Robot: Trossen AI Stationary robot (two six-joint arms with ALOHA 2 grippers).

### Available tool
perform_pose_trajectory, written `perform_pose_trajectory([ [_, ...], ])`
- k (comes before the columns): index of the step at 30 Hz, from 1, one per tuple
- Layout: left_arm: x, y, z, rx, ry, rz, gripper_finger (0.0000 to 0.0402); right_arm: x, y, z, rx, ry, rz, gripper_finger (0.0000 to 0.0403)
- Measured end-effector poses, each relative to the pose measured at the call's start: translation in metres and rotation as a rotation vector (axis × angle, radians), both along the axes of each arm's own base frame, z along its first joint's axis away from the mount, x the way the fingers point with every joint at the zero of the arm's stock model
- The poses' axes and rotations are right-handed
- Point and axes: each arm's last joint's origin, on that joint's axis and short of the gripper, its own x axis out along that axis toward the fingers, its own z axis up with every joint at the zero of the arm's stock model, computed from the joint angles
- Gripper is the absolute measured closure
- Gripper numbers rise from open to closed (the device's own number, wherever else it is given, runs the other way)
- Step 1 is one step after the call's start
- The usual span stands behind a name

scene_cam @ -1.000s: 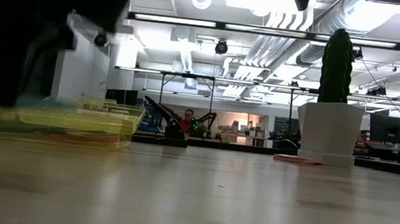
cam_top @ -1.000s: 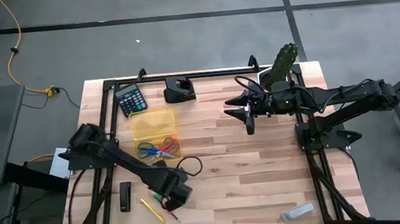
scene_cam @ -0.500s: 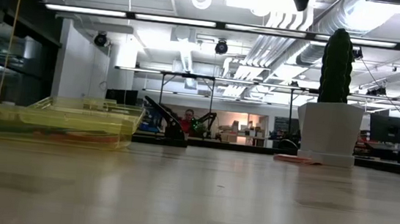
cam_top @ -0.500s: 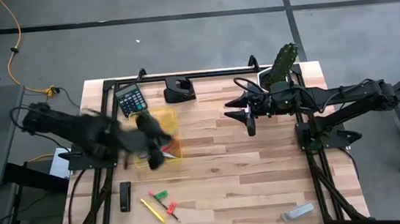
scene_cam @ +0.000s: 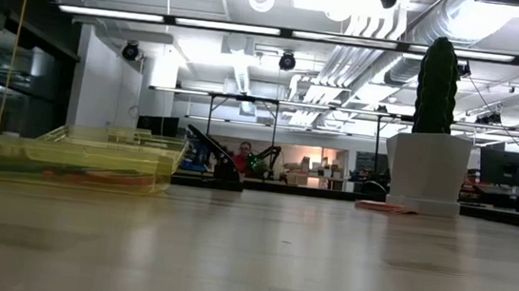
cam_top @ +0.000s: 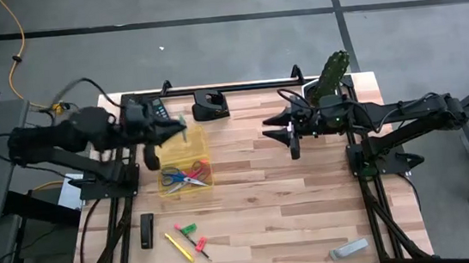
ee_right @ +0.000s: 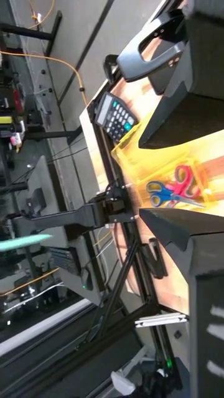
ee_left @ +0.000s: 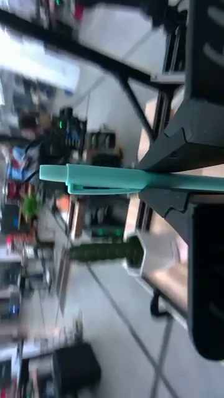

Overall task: Pack school essentials
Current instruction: Put the blue pen into the yellow supply box

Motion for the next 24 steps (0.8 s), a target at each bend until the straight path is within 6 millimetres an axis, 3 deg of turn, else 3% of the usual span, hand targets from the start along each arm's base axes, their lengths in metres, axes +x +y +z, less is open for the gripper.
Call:
perform_pose_trajectory([
  [6,0.023,0.008,-0.052,-0.065,-0.104,-0.037,0.0384,0.000,0.000,0.002,0.010,-0.017,0.013,0.0245],
  [11,0.029,0.009,-0.075,-0.093,-0.214,-0.047,0.0384,0.002,0.001,0.003,0.014,-0.038,0.036,0.0245],
  [24,0.029,0.009,-0.078,-0.106,-0.228,-0.047,0.0384,0.004,0.002,0.004,-0.009,-0.057,0.073,0.0245],
])
